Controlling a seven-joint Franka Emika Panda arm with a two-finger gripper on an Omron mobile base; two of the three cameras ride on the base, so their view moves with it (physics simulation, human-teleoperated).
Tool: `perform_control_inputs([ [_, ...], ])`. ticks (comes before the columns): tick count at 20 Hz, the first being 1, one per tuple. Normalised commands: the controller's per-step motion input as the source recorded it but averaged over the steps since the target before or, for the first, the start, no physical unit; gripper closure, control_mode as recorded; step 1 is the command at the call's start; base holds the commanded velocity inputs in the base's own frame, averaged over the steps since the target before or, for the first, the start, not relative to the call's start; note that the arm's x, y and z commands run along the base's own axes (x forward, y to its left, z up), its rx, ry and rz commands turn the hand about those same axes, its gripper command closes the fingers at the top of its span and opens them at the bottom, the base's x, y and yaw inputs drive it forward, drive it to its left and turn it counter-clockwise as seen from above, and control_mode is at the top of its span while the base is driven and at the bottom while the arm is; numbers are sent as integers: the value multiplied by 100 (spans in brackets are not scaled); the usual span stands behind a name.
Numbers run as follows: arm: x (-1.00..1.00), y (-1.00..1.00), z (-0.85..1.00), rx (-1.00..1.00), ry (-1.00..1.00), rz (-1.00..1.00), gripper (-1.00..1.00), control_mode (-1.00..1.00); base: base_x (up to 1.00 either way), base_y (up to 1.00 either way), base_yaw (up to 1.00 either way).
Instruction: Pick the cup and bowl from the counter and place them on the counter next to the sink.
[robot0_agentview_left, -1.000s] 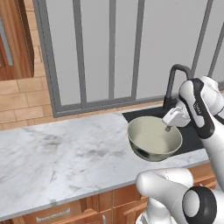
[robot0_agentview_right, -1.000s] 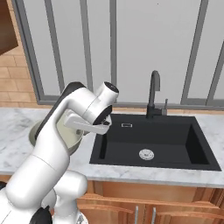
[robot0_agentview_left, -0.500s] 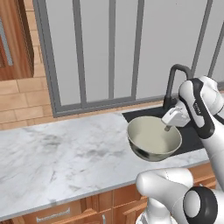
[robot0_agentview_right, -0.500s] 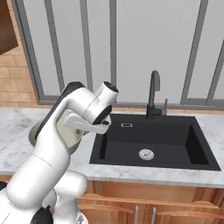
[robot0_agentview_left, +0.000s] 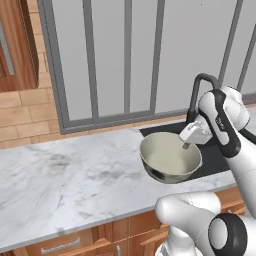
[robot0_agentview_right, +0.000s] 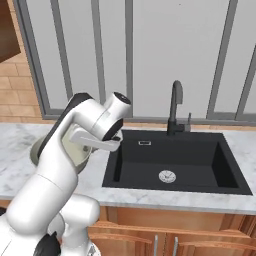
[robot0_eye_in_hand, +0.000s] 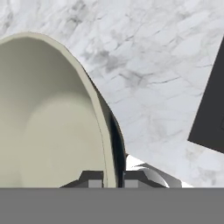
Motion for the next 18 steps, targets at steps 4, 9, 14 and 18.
perform_control_inputs([
  [4,12,2,-6,0,0,0,100,-100,0,0,0],
  [9,60,5,-35,-9,3,-3,100,-100,0,0,0],
  [14,51,4,-34,-9,5,-6,100,-100,0,0,0],
  [18,26,12,-22,-5,1,-10,100,-100,0,0,0],
])
